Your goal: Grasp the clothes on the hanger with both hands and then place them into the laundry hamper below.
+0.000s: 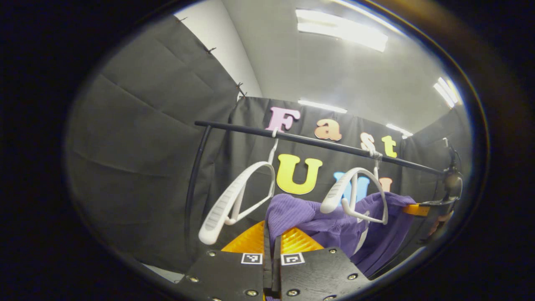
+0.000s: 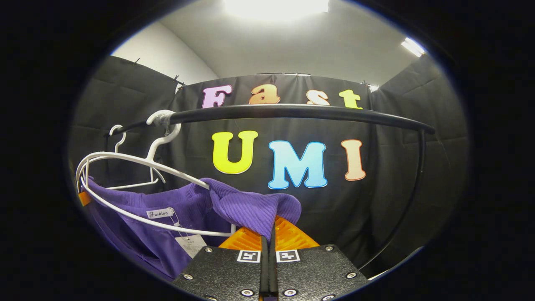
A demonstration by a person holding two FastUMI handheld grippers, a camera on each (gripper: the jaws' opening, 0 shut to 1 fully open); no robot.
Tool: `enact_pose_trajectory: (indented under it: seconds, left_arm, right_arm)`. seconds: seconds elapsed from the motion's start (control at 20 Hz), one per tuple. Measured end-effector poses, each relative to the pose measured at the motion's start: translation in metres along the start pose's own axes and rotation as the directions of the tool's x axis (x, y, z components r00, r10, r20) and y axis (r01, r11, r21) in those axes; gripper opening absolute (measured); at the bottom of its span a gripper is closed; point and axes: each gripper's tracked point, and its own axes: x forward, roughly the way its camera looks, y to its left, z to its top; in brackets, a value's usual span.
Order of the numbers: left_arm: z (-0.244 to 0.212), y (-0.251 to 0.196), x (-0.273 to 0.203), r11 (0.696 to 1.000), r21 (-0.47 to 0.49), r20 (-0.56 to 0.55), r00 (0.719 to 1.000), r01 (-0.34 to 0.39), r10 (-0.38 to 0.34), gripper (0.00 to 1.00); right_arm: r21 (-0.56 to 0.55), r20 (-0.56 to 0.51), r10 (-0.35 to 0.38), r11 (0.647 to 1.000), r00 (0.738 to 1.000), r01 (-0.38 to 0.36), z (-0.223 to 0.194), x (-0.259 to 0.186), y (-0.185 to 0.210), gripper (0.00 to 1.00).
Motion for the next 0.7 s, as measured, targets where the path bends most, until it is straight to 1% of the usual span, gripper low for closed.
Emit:
enact_pose_trajectory:
  seconds: [0.15,0.5,0.7]
  left_arm:
    - [-0.007,-0.007,-0.003,1.0,0.021,-0.015,1.0,-0.006,0.006,0.01]
    - [-0.018,-0.03,0.006,1.0,0.02,-0.034,0.999,-0.023,0.024,0.01]
    - [-0.025,-0.052,0.015,1.0,0.019,-0.043,0.999,-0.016,0.017,0.01]
  right_arm:
    - [0.008,0.007,0.008,1.0,1.0,-0.008,0.0,0.008,-0.008,0.0]
    - [0.016,0.024,0.019,1.0,1.0,-0.019,-0.002,0.029,-0.029,0.0]
    - [0.006,0.019,0.0,1.0,1.0,0.0,-0.009,0.04,-0.053,0.0]
